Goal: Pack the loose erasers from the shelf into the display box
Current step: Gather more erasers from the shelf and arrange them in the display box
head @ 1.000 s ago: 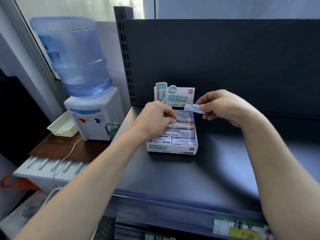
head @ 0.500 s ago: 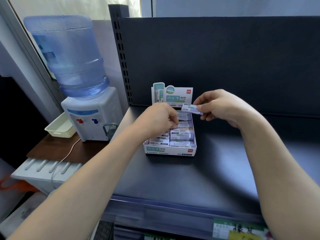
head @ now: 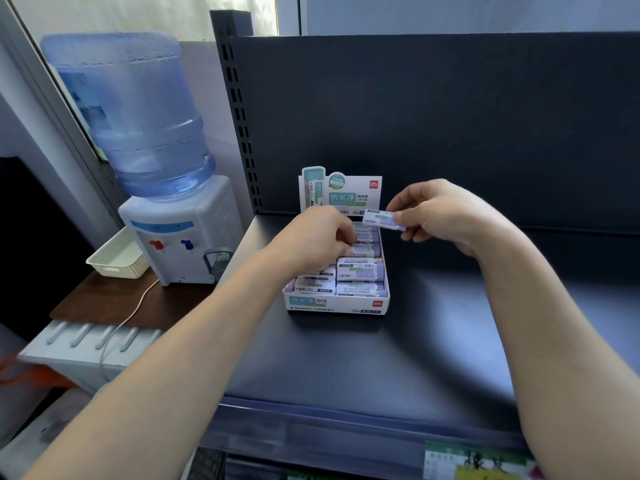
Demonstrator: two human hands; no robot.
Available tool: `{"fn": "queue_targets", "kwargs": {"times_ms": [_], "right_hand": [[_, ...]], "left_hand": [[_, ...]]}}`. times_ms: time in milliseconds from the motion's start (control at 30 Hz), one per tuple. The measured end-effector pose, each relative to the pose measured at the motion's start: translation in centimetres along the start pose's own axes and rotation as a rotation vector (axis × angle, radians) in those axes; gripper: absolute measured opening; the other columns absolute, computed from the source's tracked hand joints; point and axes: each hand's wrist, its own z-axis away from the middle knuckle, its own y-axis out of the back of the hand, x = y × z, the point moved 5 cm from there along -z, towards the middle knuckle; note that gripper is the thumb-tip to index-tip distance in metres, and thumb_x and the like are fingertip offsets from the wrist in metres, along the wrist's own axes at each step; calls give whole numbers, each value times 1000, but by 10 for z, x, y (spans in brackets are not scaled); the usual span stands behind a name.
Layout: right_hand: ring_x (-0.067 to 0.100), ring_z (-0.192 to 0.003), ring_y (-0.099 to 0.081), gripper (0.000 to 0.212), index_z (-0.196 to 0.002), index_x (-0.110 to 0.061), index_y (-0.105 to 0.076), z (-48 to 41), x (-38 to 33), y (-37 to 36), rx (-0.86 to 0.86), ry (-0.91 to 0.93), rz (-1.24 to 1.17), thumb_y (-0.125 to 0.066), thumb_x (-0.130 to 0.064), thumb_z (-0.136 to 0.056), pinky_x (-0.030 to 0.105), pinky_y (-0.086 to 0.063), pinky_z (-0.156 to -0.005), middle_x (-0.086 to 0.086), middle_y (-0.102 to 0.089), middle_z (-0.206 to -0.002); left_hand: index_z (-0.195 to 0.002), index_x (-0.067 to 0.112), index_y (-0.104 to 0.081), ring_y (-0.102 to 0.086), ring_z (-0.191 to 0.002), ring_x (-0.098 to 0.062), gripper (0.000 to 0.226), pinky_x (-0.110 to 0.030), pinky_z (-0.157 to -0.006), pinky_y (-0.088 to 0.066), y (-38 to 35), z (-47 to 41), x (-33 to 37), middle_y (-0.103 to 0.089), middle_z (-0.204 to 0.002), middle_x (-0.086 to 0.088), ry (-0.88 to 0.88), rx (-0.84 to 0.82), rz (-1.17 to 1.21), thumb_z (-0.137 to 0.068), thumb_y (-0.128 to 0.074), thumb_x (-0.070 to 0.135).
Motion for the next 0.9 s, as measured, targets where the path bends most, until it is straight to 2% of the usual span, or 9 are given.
{"fn": "queue_targets", "kwargs": {"times_ms": [100, 300, 433, 567, 767, 900], "right_hand": [[12, -55, -56, 10, -91, -9, -64, -1, 1, 2, 41, -12, 3, -56, -3, -88, 20, -46, -52, 6, -61, -69], [12, -56, -56, 9, -89, -9, -63, 0, 0, -1, 31, -16, 2, -57, -3, -88, 20, -46, -52, 6, -61, -68], [13, -55, -56, 10, -88, -9, -63, 1, 0, 1, 34, -16, -6, -56, -2, -89, 21, -46, -52, 6, -61, -68], [12, -55, -56, 10, -90, -9, -63, 1, 0, 2, 32, -10, -10, -56, -2, -88, 20, -46, -52, 6, -61, -69], [12, -56, -56, 9, -91, -8, -64, 1, -2, 2, 29, -1, -14, -57, -3, -89, 21, -46, -53, 5, -62, -70], [12, -57, -56, 9, -93, -7, -64, 1, -4, -1, 16, 5, -2, -57, -3, -89, 21, -46, -53, 5, -62, -70]], "left_hand": [[-105, 12, -70, -60, -98, -15, 20, -28, -88, -49, 0, 0, 0, -67, -106, 1, -12, 53, -18, -85, -67, 15], [-104, 11, -69, -56, -87, -12, 21, -21, -76, -43, 0, -4, 0, -66, -101, 1, -54, -39, -64, -85, -67, 19], [-103, 10, -68, -58, -84, -10, 23, -10, -66, -41, 3, -2, -1, -65, -96, 3, -62, -19, 6, -82, -67, 20], [-94, 15, -67, -53, -69, -2, 13, -3, -58, -39, 17, 9, 3, -58, -82, 12, -70, 42, 113, -81, -68, 18], [-86, 17, -68, -49, -59, -2, 12, -7, -54, -38, 8, 35, 12, -62, -76, 7, -75, -148, 52, -76, -73, 21], [-86, 19, -67, -49, -60, 0, 13, -6, -55, -38, 7, 37, 12, -58, -73, 12, -65, -142, 44, -76, -73, 22]]}}
